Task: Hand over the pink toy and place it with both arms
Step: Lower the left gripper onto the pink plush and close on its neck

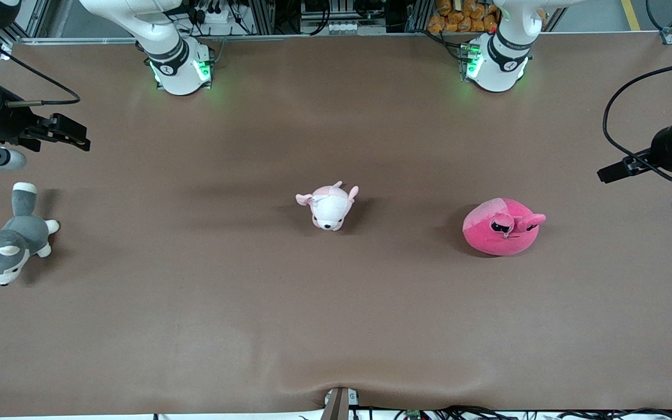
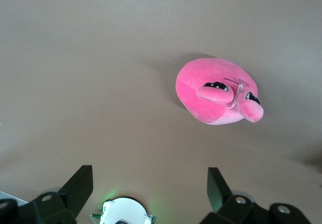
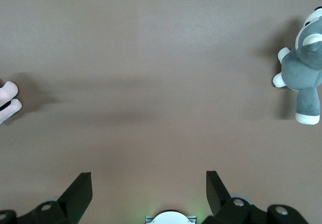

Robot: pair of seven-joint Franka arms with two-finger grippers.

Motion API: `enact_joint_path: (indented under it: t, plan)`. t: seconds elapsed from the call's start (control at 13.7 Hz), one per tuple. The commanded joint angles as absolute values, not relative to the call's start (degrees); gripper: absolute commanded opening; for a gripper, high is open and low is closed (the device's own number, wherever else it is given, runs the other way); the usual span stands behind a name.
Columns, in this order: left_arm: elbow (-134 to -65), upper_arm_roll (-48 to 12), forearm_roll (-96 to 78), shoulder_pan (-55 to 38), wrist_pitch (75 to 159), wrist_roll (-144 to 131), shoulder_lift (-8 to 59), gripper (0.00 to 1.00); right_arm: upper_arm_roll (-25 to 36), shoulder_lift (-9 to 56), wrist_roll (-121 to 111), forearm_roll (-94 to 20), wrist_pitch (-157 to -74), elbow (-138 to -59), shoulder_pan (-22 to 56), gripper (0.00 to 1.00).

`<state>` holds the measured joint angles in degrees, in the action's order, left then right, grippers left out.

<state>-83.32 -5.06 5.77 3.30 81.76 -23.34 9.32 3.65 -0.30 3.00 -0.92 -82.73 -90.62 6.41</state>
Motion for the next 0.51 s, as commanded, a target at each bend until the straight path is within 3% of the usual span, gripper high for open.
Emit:
enact_joint_path:
  t: [0.0, 0.44]
  plan:
    - [-83.6, -5.3, 7.0, 3.8, 83.8, -25.4, 9.7, 1.00, 4.0, -0.3, 3.7, -0.4, -82.1, -90.3, 7.2, 1.00]
    - [-83.4, -6.0, 6.1, 3.3, 84.6, -48.6, 13.9, 1.00, 4.0, -0.3, 3.7, -0.4, -82.0, -90.4, 7.2, 1.00]
